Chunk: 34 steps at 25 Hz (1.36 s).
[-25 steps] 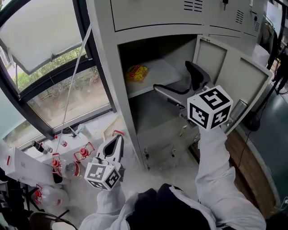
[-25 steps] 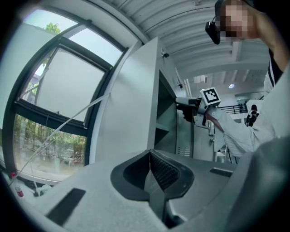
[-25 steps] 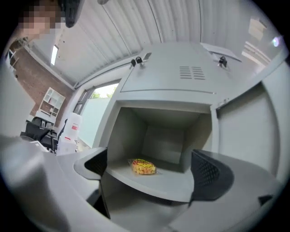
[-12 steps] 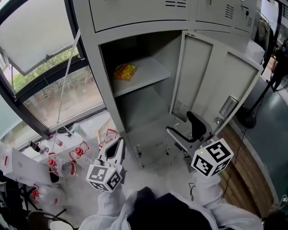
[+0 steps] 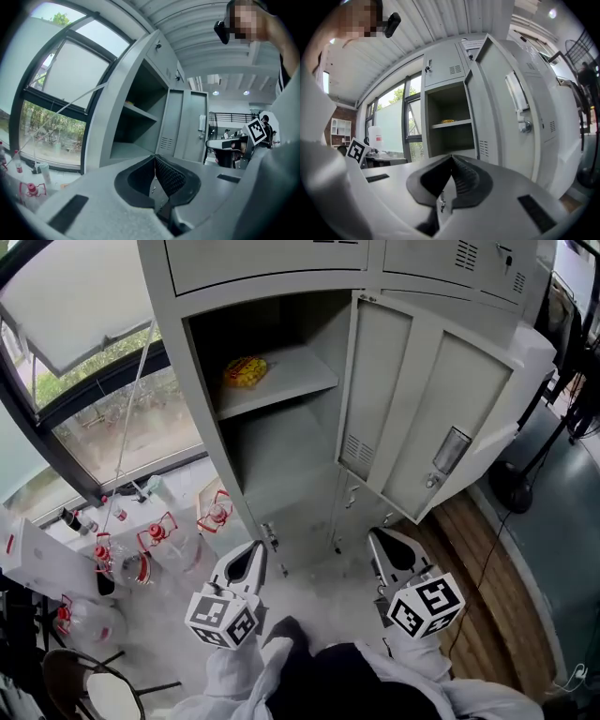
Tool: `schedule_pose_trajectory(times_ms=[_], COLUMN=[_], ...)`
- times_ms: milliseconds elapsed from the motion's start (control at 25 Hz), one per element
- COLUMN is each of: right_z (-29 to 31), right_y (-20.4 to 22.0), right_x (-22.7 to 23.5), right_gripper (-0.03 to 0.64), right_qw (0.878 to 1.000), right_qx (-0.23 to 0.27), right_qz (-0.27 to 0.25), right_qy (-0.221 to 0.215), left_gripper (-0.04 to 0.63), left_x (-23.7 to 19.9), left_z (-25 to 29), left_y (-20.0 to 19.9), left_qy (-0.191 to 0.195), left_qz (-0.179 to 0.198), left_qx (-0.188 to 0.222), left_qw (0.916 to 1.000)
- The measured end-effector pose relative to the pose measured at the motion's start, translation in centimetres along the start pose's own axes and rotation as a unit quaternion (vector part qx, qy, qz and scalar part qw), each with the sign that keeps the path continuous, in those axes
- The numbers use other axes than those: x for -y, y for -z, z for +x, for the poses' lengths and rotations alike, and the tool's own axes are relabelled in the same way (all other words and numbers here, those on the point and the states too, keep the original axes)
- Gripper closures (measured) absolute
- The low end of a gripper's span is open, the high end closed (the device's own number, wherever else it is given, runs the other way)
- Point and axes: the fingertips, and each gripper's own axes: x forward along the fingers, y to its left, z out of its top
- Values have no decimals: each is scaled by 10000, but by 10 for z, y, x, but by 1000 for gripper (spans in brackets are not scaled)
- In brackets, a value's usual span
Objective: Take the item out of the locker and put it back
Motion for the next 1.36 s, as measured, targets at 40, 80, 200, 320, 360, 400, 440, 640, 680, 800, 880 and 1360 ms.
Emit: schedule_pose_trajectory(times_ms=[40,80,200,320,360,400,440,640,680,800,880,1360], right_z=[-6,-12,-28,-42,-46,-49,-52,-63,-64,-68,-68,-66], right_y=[3,5,14,22,23,24,24,26,26,26,26,24], right_x=[1,2,7,11,11,11,9,2,1,0,0,-4], right_gripper=[618,618,618,618,618,618,618,618,618,618,618,618], right_qw=[9999,9999,9998,9999,9999,9999,9999,9998,9998,9998,9998,9997], right_qx=[9,13,17,9,12,20,29,67,77,91,85,79], right_qz=[-101,-161,-167,-146,-148,-150,-150,-147,-145,-129,-132,-183], right_qy=[18,26,48,72,67,50,23,-74,-88,-108,-113,-145], left_gripper=[587,587,587,586,586,587,586,586,587,587,586,587], left_x=[5,10,25,38,42,45,48,61,63,67,68,62], left_z=[-4,-8,-20,-31,-35,-38,-41,-49,-50,-53,-54,-61], left_y=[4,8,19,28,30,32,34,40,40,39,38,36], left_qy=[-30,-60,-135,-195,-209,-222,-232,-253,-253,-264,-286,-409], left_qz=[-12,-28,-73,-112,-122,-128,-129,-130,-119,-96,-94,-134], left_qx=[-1,2,8,-1,-6,-10,-16,-26,-23,-3,20,69], left_qw=[10000,10000,9999,9997,9997,9997,9996,9996,9996,9996,9995,9990])
